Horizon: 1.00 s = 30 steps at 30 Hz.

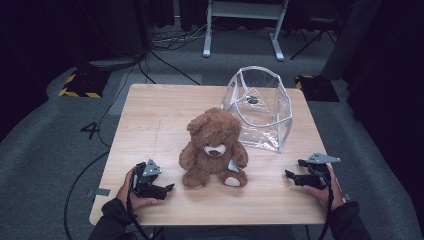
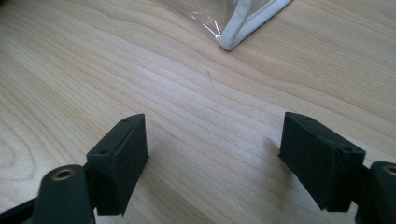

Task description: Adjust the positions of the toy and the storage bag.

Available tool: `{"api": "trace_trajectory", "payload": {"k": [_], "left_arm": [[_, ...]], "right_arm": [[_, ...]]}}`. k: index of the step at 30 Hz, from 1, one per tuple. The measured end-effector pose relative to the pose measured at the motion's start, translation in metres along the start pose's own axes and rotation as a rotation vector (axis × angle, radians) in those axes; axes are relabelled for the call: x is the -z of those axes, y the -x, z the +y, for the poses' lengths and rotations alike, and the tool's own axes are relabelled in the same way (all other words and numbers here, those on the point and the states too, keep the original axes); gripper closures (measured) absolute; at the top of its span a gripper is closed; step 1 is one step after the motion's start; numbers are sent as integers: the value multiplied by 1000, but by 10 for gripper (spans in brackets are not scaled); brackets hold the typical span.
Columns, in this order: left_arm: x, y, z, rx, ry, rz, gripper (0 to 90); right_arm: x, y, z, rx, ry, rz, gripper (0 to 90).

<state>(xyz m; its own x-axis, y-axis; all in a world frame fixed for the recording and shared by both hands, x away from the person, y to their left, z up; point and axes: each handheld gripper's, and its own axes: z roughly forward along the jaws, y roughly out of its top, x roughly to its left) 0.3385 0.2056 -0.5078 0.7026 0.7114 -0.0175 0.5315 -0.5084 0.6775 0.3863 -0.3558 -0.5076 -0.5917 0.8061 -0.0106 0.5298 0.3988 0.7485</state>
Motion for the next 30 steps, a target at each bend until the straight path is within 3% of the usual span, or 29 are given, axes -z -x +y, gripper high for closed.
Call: {"api": "trace_trajectory", "payload": {"k": [11,15,24,30], "left_arm": [[0,2,3,10,-14,8,160],[2,4,4,-9,-20,6,163],[16,2,10,8,43,2,167],[23,2,15,-3,69,5,165]], "right_arm": [[0,0,0,2,-1,1,232],[0,0,0,2,-1,2,232],[0,0,0,3,-1,2,232],[0,0,0,3,-1,2,232]]}}
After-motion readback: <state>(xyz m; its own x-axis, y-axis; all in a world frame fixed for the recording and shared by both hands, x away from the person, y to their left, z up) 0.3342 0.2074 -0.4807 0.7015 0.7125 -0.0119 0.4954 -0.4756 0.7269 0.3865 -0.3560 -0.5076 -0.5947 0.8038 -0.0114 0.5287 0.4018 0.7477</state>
